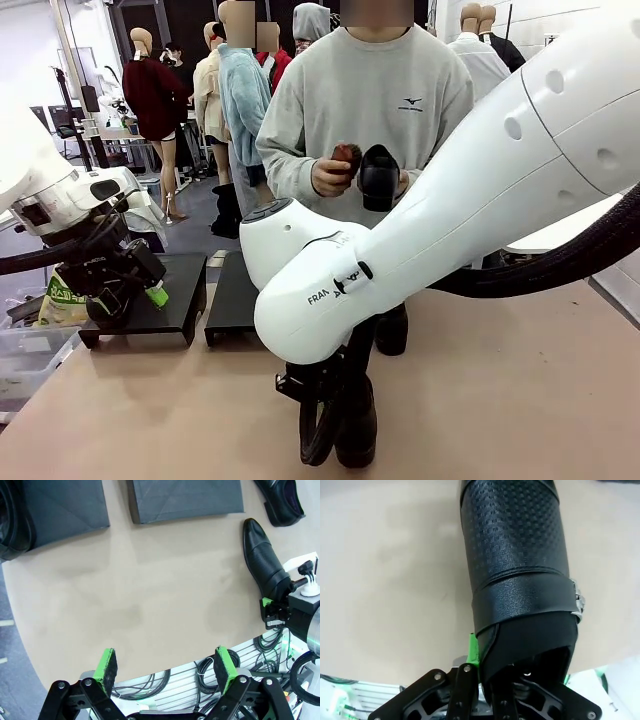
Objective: Organize the shoes by placing them on the stand.
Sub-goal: Pick up one Shoe and place it in the middle of the table, then place the Shoe from the middle of the table onto the Shoes Stand.
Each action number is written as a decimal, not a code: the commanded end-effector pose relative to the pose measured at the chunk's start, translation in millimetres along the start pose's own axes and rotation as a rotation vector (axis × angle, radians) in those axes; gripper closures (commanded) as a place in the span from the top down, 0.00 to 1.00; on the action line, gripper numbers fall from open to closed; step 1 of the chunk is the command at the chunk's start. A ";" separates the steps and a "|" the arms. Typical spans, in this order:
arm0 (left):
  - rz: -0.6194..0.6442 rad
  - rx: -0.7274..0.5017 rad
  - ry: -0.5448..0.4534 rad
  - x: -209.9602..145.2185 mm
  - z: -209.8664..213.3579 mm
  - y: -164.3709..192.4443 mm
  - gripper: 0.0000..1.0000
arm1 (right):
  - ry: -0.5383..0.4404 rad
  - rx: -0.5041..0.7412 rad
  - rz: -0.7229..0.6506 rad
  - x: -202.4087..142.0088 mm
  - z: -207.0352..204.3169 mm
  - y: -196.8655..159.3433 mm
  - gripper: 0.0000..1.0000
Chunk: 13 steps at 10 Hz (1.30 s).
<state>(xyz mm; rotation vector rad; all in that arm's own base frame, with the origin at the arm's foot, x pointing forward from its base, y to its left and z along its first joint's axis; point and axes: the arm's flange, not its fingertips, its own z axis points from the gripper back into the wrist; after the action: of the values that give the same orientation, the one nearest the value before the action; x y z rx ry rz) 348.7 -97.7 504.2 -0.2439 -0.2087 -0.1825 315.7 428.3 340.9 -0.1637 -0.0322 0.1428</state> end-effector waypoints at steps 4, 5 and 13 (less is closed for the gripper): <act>-0.005 0.013 0.001 0.8 0.3 2.2 1.00 | 0.019 0.037 -0.064 1.3 4.0 4.9 1.00; -0.005 0.013 0.001 0.8 0.3 2.2 1.00 | 0.019 0.037 -0.071 0.9 4.3 3.7 1.00; -0.005 0.013 0.001 0.8 0.3 2.2 1.00 | -0.011 0.037 -0.064 -3.3 20.0 2.0 1.00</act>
<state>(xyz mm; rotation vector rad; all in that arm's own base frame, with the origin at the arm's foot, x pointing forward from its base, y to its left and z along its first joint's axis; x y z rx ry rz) 348.7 -97.7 504.2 -0.2439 -0.2087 -0.1825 309.3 433.8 364.0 -0.1173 -0.0420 0.0771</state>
